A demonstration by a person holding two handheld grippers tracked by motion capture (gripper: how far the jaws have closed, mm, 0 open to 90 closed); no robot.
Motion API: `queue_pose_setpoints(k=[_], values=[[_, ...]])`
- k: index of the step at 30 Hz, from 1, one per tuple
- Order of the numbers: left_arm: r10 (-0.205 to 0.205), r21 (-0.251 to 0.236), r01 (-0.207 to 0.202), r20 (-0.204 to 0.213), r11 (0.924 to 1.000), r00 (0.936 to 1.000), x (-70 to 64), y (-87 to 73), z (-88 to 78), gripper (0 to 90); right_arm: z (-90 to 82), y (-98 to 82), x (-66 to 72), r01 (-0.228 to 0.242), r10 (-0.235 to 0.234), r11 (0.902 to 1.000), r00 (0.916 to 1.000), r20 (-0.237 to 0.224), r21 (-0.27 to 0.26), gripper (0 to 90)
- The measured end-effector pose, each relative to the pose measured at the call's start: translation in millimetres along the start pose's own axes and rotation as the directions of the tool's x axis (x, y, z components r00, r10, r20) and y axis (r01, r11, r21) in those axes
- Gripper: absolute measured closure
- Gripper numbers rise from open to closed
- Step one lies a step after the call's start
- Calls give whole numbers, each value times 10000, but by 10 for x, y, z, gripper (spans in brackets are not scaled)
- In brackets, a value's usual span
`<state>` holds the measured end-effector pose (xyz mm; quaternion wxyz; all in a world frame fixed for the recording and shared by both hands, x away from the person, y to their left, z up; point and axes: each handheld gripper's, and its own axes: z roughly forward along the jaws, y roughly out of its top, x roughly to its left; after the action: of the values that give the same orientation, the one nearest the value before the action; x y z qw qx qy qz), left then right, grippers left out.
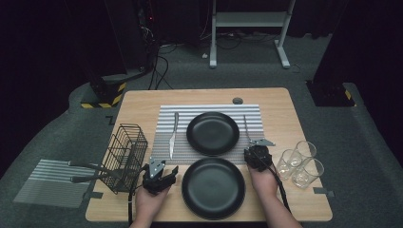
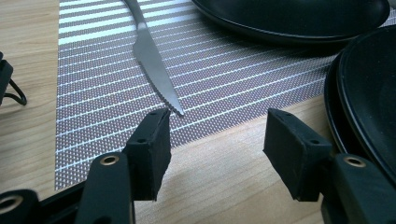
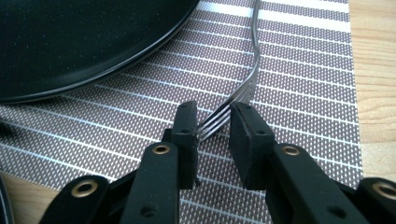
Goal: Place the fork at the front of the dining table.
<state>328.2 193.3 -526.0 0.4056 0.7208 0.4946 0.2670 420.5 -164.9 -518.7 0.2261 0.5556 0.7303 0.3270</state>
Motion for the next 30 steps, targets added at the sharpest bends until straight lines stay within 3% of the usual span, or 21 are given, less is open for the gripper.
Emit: queue_pose_setpoints(k=[2, 10, 11, 14, 18, 21, 25, 30], values=[[-292, -37, 291, -49, 9996, 9996, -20, -6, 2, 411, 0, 8, 1, -13, 13, 10000, 10000, 4, -44, 718], [-269, -22, 269, -21, 9996, 9996, -18, -5, 3, 411, 6, 20, 40, 55, -55, 10000, 9999, -115, -43, 715], [-270, -19, 270, -19, 9996, 9996, -18, -5, 4, 411, -10, 28, 37, 109, -106, 9998, 9998, -186, 161, 711], [33, 16, -33, 5, 10000, 10000, 3, 1, 0, 411, 1, 26, 54, 50, -50, 10000, 9999, -146, 12, 673], [3, 14, -3, 1, 10000, 10000, 0, 1, 0, 411, -61, 55, 51, 173, -175, 9996, 9998, -91, -242, 658], [-298, -16, 298, -5, 9996, 9996, -21, -5, 5, 411, -121, 94, 50, 177, -179, 9995, 9998, -77, -251, 704], [-291, -4, 291, -9, 9996, 9996, -21, -5, 5, 411, -150, 175, 73, 313, -308, 9973, 9995, 91, -670, 789], [-227, 3, 227, -30, 9997, 9997, -14, -4, 3, 411, -101, 258, 121, 533, -524, 9964, 9985, 152, -663, 807]])
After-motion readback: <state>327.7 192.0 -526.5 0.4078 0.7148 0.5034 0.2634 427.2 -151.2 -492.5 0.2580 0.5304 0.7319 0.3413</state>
